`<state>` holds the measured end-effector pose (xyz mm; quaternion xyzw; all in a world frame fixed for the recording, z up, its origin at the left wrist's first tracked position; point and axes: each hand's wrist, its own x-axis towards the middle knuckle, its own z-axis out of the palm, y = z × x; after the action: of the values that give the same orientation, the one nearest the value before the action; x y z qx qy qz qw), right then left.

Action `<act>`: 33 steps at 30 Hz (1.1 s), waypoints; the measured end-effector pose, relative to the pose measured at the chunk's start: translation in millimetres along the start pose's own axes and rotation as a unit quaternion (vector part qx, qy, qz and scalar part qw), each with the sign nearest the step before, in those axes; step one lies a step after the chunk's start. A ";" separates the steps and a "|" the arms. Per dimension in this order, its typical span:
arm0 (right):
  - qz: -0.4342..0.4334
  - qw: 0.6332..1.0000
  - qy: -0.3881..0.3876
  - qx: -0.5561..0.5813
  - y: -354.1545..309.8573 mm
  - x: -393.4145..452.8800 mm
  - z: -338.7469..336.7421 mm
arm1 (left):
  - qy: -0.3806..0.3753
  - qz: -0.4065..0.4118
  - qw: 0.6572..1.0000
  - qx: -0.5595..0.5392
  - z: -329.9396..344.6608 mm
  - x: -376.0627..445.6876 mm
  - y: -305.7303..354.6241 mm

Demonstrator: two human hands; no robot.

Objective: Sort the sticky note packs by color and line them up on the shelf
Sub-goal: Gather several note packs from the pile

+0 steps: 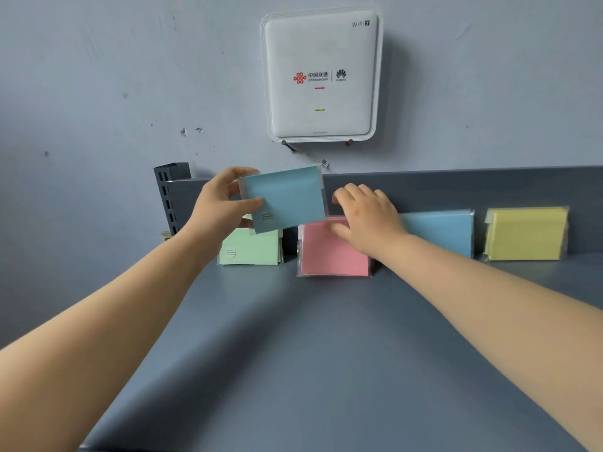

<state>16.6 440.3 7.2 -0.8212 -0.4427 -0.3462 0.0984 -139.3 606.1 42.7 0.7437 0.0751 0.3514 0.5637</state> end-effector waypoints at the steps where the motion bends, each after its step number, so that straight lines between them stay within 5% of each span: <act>1: 0.011 0.999 -0.003 0.043 5.7 -3.2 -8.3 | -0.006 0.000 1.000 0.001 5.6 -1.0 0.6; 6: 0.062 0.965 -0.101 0.235 47.7 -39.6 -45.3 | -0.059 -0.002 0.998 0.008 52.4 -9.5 5.7; 9: 0.094 0.952 -0.076 0.282 70.9 -64.2 -58.6 | -0.104 -0.010 0.995 0.007 89.4 -15.4 7.4; 19: 0.169 0.960 -0.097 0.202 137.9 -122.6 -66.5 | -0.204 -0.003 0.974 0.100 196.3 -32.8 2.3; 25: 0.168 0.978 -0.097 0.082 143.3 -131.5 -55.4 | -0.156 0.103 0.921 0.342 221.3 -27.3 -9.6; 33: 0.178 0.980 -0.084 -0.021 132.9 -114.6 -43.4 | -0.091 0.153 0.848 0.499 224.3 -14.6 -16.1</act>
<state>59.2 266.2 -16.5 -0.9151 -0.2884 -0.2621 0.1036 -9.3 428.1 -4.5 0.9555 0.0736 0.2793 0.0601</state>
